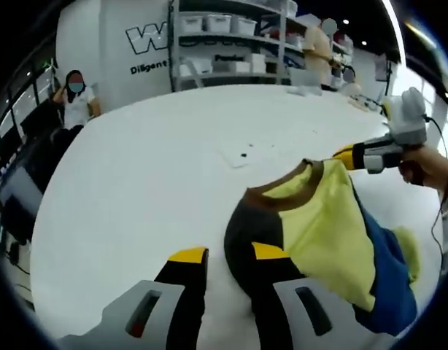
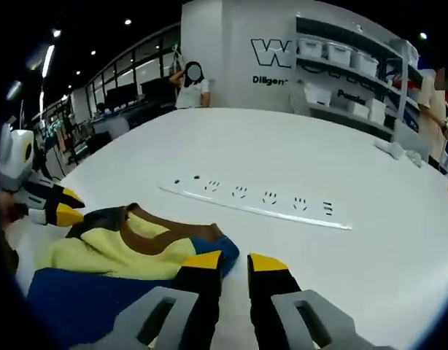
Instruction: Fold the garment on the visible template until the final outline fits inside the template.
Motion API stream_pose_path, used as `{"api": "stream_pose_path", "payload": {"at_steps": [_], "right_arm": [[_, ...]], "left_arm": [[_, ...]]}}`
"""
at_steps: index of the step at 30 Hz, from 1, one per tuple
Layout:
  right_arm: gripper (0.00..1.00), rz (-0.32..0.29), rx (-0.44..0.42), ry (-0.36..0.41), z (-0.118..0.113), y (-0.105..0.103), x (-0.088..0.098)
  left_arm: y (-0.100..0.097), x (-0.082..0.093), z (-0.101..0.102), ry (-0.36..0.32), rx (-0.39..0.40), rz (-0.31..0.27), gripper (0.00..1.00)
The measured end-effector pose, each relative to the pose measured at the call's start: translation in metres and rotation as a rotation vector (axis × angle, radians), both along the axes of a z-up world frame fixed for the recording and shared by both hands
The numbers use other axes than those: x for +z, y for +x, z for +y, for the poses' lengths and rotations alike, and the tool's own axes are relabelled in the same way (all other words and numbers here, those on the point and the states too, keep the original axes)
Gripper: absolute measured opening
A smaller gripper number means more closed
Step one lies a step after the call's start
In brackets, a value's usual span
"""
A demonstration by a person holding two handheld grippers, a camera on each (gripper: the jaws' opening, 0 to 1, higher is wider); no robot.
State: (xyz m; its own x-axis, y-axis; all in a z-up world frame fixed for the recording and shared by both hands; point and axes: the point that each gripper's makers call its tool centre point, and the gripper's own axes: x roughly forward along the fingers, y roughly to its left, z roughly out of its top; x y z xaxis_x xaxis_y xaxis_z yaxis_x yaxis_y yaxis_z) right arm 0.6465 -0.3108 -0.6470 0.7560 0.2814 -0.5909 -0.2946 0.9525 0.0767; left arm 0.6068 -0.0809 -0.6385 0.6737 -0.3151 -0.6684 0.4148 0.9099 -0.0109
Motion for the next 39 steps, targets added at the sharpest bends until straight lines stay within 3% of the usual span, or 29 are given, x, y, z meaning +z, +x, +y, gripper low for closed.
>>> {"api": "stream_pose_path", "payload": {"at_steps": [5,8,11,15,17,23,26,28,33,36,39], "right_arm": [[0.27,-0.012,0.014,-0.002,0.004,-0.011,0.008],[0.36,-0.004,0.028,0.006,0.008,-0.021,0.012],[0.41,-0.006,0.048,0.029,0.015,-0.031,0.018],[0.53,-0.015,0.123,0.035,0.032,-0.05,0.026],[0.56,0.008,0.17,0.073,0.045,-0.063,0.028],[0.63,0.006,0.285,0.084,0.075,-0.094,0.039],[0.71,-0.018,0.361,0.043,0.085,-0.105,0.04],[0.7,-0.015,0.392,0.042,0.093,-0.116,0.041],[0.69,-0.008,0.481,0.05,0.109,-0.139,0.042],[0.66,-0.008,0.53,0.057,0.118,-0.151,0.042],[0.64,-0.001,0.575,0.03,0.124,-0.162,0.035]], "left_arm": [[-0.01,0.011,-0.003,-0.073,0.024,0.001,0.38],[-0.018,0.015,-0.002,-0.028,0.003,-0.018,0.46],[-0.026,0.019,-0.002,-0.035,0.003,-0.016,0.5],[-0.035,0.025,-0.004,-0.042,-0.002,-0.021,0.55],[-0.04,0.03,-0.006,-0.033,-0.015,-0.037,0.6],[-0.053,0.037,-0.011,-0.071,-0.021,-0.043,0.7],[-0.064,0.03,-0.012,-0.045,-0.033,-0.025,0.71],[-0.068,0.028,-0.012,-0.059,-0.028,-0.034,0.68],[-0.08,0.013,-0.013,-0.082,-0.02,0.017,0.63],[-0.082,0.011,-0.012,-0.082,-0.024,0.018,0.61],[-0.084,0.008,-0.015,-0.105,-0.023,0.029,0.58]]}}
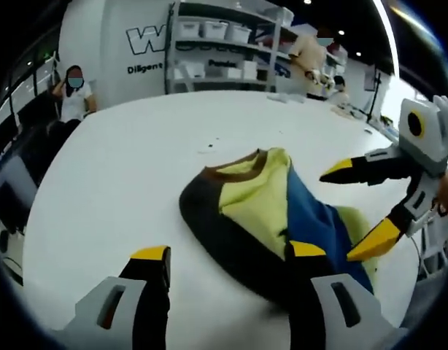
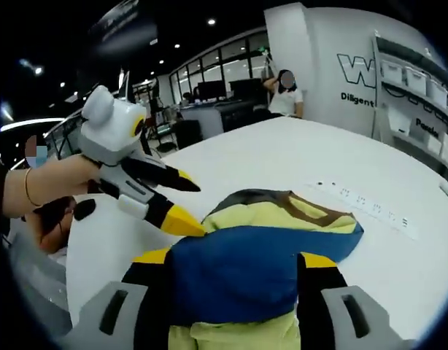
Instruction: Fold the garment on the visible template until the final outline fits inside the template.
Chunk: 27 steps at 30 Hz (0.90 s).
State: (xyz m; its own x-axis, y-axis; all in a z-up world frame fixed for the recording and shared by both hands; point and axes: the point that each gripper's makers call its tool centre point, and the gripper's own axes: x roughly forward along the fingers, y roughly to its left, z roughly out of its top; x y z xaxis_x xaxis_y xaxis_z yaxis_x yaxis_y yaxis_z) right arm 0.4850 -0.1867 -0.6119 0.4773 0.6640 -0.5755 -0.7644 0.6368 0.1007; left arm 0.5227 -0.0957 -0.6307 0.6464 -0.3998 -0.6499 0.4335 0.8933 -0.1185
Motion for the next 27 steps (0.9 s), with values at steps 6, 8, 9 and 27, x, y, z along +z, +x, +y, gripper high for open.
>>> {"api": "stream_pose_path", "payload": {"at_steps": [6,8,9,27], "right_arm": [[0.54,-0.009,0.058,-0.025,0.008,-0.011,-0.009],[0.46,-0.016,0.071,-0.035,0.009,-0.011,-0.012],[0.41,-0.034,0.077,-0.056,0.007,-0.01,-0.014],[0.16,-0.095,0.12,-0.184,0.0,-0.013,-0.034]], "left_arm": [[-0.005,-0.005,-0.005,-0.021,-0.02,0.02,0.51],[-0.006,-0.008,-0.006,-0.033,-0.02,0.033,0.48],[-0.007,-0.01,-0.006,-0.038,-0.016,0.042,0.48],[-0.015,-0.028,-0.004,-0.115,-0.011,0.092,0.32]]}}
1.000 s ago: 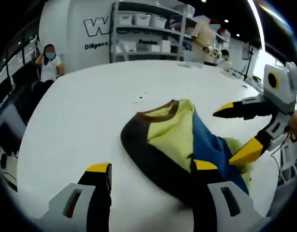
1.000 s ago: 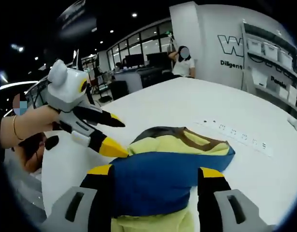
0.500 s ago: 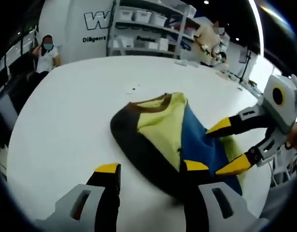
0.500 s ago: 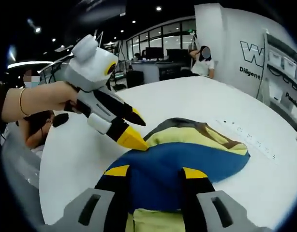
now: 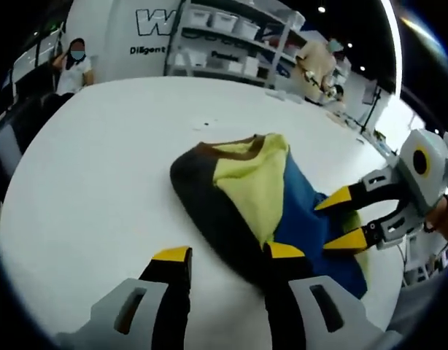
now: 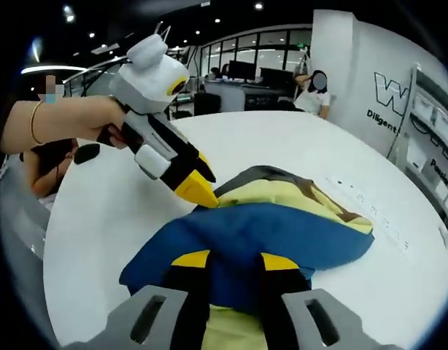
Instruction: Fold the garment on the visible template until the final outline fits inside the template.
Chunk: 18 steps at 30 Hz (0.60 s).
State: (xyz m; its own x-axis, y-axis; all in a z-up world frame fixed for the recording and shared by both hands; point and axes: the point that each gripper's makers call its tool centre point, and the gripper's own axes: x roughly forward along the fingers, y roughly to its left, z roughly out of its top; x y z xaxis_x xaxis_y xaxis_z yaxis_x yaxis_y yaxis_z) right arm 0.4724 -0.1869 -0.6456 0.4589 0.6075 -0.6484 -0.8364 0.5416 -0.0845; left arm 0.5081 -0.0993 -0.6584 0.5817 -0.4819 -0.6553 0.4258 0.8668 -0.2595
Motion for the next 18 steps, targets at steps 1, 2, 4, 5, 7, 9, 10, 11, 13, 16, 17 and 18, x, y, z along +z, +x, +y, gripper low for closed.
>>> {"api": "stream_pose_path", "payload": {"at_steps": [1,2,4,5,7,9,10,11,13,16,17,18], "right_arm": [[0.15,-0.006,0.001,-0.001,0.0,0.0001,0.0002],[0.14,-0.011,0.003,-0.006,-0.0005,0.0001,-0.0004],[0.11,-0.017,0.006,-0.015,-0.0012,0.0004,-0.0022],[0.08,-0.022,0.011,-0.022,-0.0017,0.0003,-0.0031],[0.06,-0.03,0.015,-0.034,-0.0031,0.0007,-0.0043],[0.05,-0.029,0.014,-0.04,-0.0044,0.0011,-0.0051],[0.05,-0.024,0.01,-0.035,-0.0046,0.0011,-0.0052],[0.04,-0.02,0.009,-0.033,-0.0049,0.0013,-0.0054],[0.04,-0.016,0.0,-0.034,-0.0056,0.0015,-0.0058],[0.04,-0.012,-0.004,-0.035,-0.0056,0.0015,-0.006],[0.04,-0.012,-0.005,-0.036,-0.0058,0.0014,-0.0062],[0.03,-0.013,-0.006,-0.037,-0.0061,0.0014,-0.0062]], "left_arm": [[-0.0002,-0.0014,-0.0008,0.0,-0.003,0.003,0.32],[-0.0006,-0.0034,-0.0007,0.004,-0.005,0.007,0.31],[-0.0019,-0.0041,-0.0004,0.001,-0.01,0.009,0.28],[-0.0032,-0.0032,-0.0017,-0.025,-0.01,0.01,0.26],[-0.0037,-0.0028,-0.0013,-0.049,-0.007,0.01,0.24],[-0.0029,-0.0036,0.0,-0.051,-0.008,0.008,0.24],[-0.0027,-0.0032,-0.0005,-0.051,-0.014,0.002,0.24],[-0.0029,-0.0029,-0.001,-0.053,-0.02,0.001,0.23],[-0.0026,-0.002,-0.0012,-0.06,-0.025,-0.003,0.21],[-0.003,-0.0036,0.0008,-0.067,-0.027,-0.005,0.2],[-0.0035,-0.0051,0.0015,-0.066,-0.025,-0.001,0.16],[-0.0053,-0.0099,0.006,-0.04,-0.021,0.007,0.12]]}}
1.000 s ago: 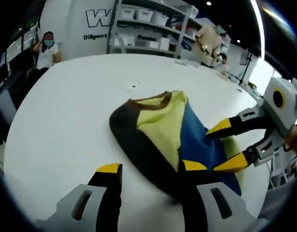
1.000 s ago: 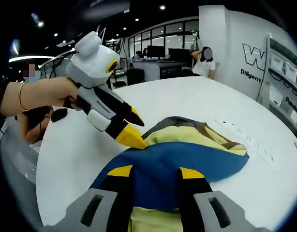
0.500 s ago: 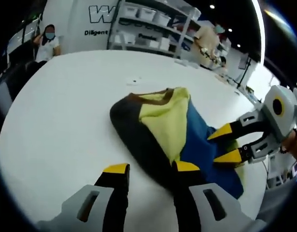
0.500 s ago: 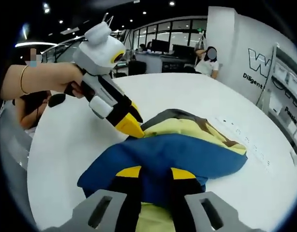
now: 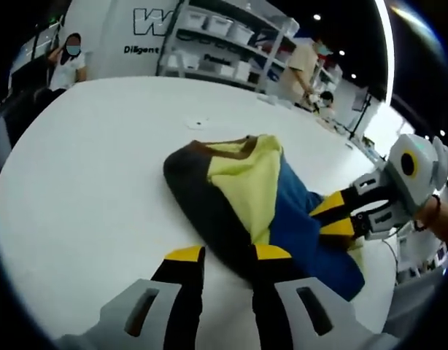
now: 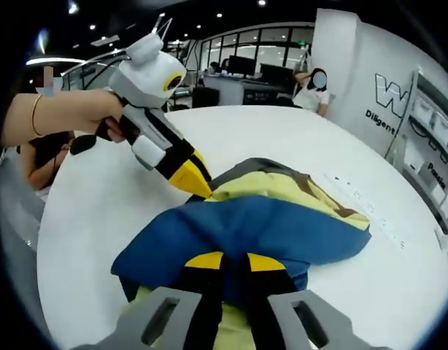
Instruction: Fold the garment on the visible template until the final outline fits inside the template.
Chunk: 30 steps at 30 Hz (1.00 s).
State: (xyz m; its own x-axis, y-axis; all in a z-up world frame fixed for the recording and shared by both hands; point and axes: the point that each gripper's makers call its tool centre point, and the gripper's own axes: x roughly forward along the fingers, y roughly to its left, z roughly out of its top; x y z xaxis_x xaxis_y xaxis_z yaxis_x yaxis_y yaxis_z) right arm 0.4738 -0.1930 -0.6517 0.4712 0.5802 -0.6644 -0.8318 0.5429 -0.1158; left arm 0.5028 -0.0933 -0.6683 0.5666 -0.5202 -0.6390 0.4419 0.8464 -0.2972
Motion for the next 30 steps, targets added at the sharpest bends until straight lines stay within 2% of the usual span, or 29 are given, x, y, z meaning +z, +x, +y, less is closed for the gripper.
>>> {"api": "stream_pose_path", "payload": {"at_steps": [1,2,3,4,5,8,12,14,21,30], "right_arm": [[0.03,0.0,-0.001,0.001,0.0,0.0,0.0],[0.03,0.0,-0.003,0.004,0.0,0.0,0.0],[0.03,-0.002,-0.003,0.004,0.0,0.0,0.0],[0.03,-0.003,-0.003,0.004,0.0,0.0,0.0],[0.03,-0.003,-0.003,0.004,0.0,0.0,0.0],[0.02,-0.003,-0.006,0.003,0.0,0.001,-0.001],[0.0,-0.012,0.001,0.001,0.0,0.001,0.0],[0.0,-0.016,0.006,0.002,0.0,0.001,0.001],[0.0,-0.027,0.008,0.02,-0.006,0.001,0.015],[0.0,-0.037,-0.029,0.071,-0.022,0.006,0.034]], "left_arm": [[-0.001,-0.003,0.003,0.011,0.011,0.0,0.08],[0.0,-0.002,0.003,-0.009,0.02,-0.007,0.08],[0.001,0.001,-0.003,-0.073,0.024,-0.005,0.08],[-0.001,0.005,-0.008,-0.138,0.045,0.025,0.1],[-0.001,0.006,-0.009,-0.155,0.053,0.03,0.1],[0.0,0.003,-0.007,-0.088,0.034,0.003,0.09],[-0.004,0.001,-0.011,-0.106,0.025,0.021,0.04],[-0.005,-0.001,-0.012,-0.083,0.009,0.009,0.0],[-0.002,0.006,-0.01,-0.008,-0.031,-0.07,0.0],[-0.001,0.013,0.001,0.008,-0.03,-0.089,0.0]]}}
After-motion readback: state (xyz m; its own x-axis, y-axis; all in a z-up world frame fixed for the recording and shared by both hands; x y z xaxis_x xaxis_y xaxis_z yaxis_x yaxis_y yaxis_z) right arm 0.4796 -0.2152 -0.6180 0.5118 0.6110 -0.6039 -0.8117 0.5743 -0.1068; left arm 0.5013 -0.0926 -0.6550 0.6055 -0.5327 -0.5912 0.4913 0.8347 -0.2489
